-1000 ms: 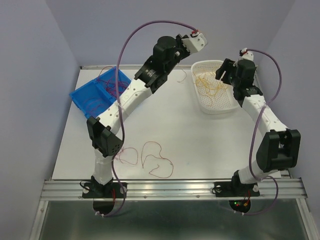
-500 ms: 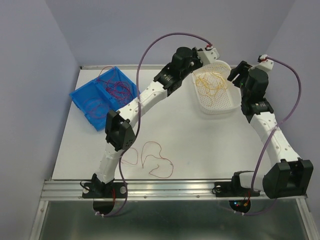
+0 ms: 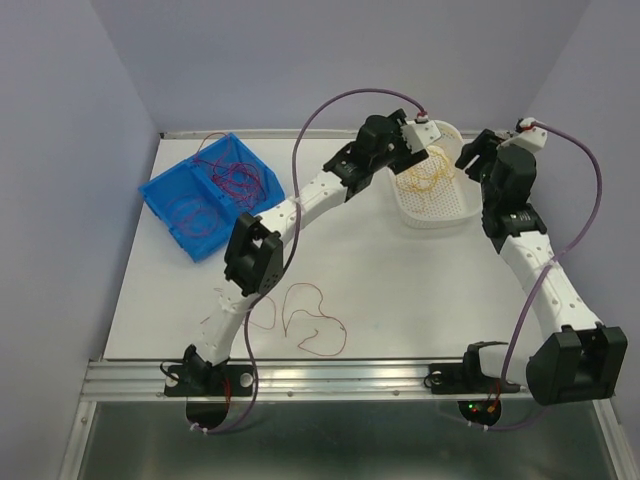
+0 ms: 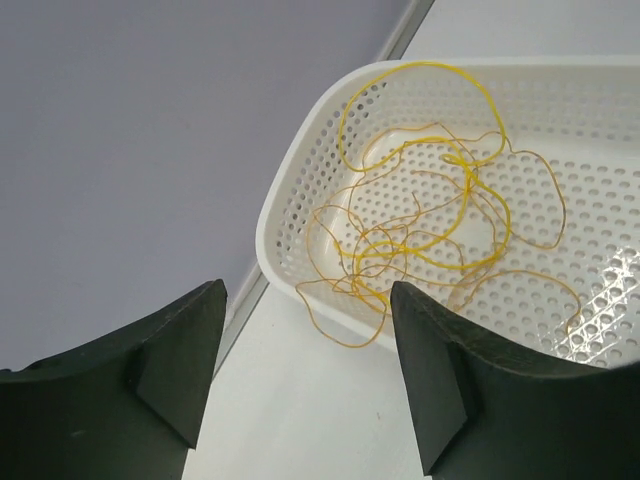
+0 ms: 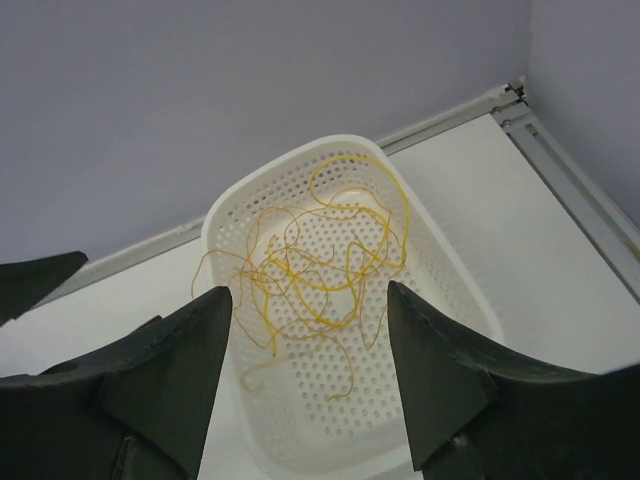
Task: Untangle the cables
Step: Place the cable in the bin.
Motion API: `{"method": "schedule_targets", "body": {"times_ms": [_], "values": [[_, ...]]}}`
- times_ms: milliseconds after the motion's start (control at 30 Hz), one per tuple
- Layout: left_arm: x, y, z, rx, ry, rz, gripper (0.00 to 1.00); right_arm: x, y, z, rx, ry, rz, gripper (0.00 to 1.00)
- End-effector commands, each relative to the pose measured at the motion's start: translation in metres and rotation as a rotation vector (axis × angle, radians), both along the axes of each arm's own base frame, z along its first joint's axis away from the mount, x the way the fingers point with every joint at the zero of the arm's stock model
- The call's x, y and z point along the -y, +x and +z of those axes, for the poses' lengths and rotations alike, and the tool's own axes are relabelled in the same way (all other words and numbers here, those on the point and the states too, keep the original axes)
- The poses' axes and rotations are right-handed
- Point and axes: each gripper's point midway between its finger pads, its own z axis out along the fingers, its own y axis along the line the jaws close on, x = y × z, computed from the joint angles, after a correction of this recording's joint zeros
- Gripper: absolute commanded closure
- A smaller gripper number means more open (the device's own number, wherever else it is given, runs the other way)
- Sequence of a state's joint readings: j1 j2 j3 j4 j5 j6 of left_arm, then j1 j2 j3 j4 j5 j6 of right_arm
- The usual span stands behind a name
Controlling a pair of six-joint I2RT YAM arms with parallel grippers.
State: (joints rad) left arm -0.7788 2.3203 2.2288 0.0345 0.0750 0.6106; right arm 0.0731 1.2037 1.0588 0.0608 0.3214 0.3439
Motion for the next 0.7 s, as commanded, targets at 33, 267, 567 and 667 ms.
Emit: {"method": "schedule_targets", "body": {"times_ms": [33,267,567,667], "values": [[-0.044,-0.015,0.117,0.115,-0.188,0.027,0.18,-0.021,-0.004,-0.007,0.017,0.022,0.121,0.31],[-0.139,-0.051,0.149,0.095,-0.144,0.05,0.17,-0.142,-0.031,-0.05,-0.102,0.078,0.706,0.31],[-0.262,-0.152,0.062,-0.111,0.028,-0.011,0.16,-0.296,-0.13,-0.149,-0.322,-0.169,1.197,0.27],[-0.307,-0.195,0.073,-0.002,-0.019,0.065,0.13,-0.338,-0.186,-0.171,-0.333,-0.278,1.414,0.25]]}}
